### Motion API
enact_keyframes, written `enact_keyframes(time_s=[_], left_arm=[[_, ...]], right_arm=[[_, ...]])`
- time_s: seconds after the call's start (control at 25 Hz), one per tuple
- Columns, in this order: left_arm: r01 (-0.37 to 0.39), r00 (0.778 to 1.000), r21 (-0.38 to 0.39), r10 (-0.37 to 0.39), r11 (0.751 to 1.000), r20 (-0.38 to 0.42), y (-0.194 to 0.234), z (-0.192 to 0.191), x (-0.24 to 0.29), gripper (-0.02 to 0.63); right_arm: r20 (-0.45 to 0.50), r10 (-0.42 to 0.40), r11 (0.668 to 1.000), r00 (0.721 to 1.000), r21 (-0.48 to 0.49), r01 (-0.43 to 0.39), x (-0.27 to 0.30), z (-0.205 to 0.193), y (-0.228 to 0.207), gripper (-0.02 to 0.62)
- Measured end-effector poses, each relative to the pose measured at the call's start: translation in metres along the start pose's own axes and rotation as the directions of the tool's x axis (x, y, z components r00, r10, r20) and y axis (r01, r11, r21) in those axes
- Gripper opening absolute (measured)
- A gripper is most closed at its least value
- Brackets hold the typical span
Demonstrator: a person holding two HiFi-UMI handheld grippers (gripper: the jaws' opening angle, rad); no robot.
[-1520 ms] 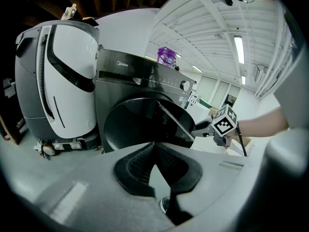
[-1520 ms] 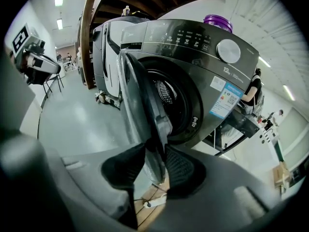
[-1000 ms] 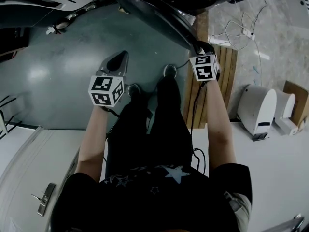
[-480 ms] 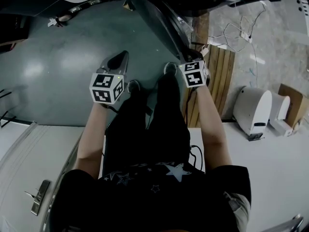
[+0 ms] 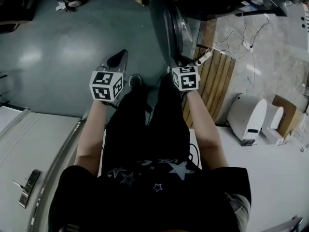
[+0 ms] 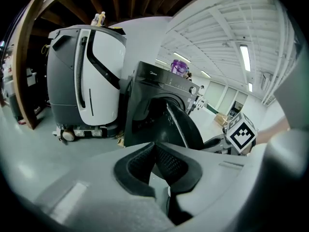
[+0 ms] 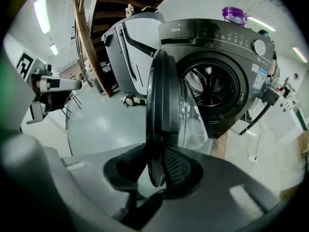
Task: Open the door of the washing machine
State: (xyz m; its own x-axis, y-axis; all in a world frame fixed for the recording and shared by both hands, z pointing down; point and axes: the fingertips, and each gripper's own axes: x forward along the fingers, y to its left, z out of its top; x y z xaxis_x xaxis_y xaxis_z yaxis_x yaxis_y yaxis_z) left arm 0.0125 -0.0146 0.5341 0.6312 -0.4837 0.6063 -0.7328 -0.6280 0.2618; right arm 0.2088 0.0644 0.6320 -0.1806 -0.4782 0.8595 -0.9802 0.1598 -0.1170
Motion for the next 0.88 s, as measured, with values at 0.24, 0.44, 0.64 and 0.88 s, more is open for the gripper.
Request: enact_keyframes(time_s=[0.24, 0.44, 0.64, 0.88], left_arm=[[-0.061, 0.998, -0.056, 0.061, 0.997, -0.003, 0.033, -0.024, -0.027, 0.011], [-0.114, 0.993, -0.091, 0.114, 0.989, -0.001, 0.056, -0.037, -0.046, 0.011], [-0.162, 0.987, -0.117, 0.163, 0.98, -0.001, 0.08, -0.049, -0.066, 0.011], [-0.227, 0.973, -0.172, 0.23, 0.959, -0.003, 0.108, -0.067, -0.09, 0.011]], right_arm=[[-0.02, 0.009, 0.996, 1.0, 0.094, -0.007, 0.012, 0.007, 0.053, 0.1], [-0.018, 0.048, 0.992, 0.999, 0.116, -0.046, 0.021, 0.017, 0.095, 0.107], [-0.027, 0.056, 0.991, 0.998, 0.125, -0.052, 0.034, 0.029, 0.132, 0.109], [-0.032, 0.042, 0.986, 0.999, 0.161, -0.037, 0.051, 0.049, 0.167, 0.11]])
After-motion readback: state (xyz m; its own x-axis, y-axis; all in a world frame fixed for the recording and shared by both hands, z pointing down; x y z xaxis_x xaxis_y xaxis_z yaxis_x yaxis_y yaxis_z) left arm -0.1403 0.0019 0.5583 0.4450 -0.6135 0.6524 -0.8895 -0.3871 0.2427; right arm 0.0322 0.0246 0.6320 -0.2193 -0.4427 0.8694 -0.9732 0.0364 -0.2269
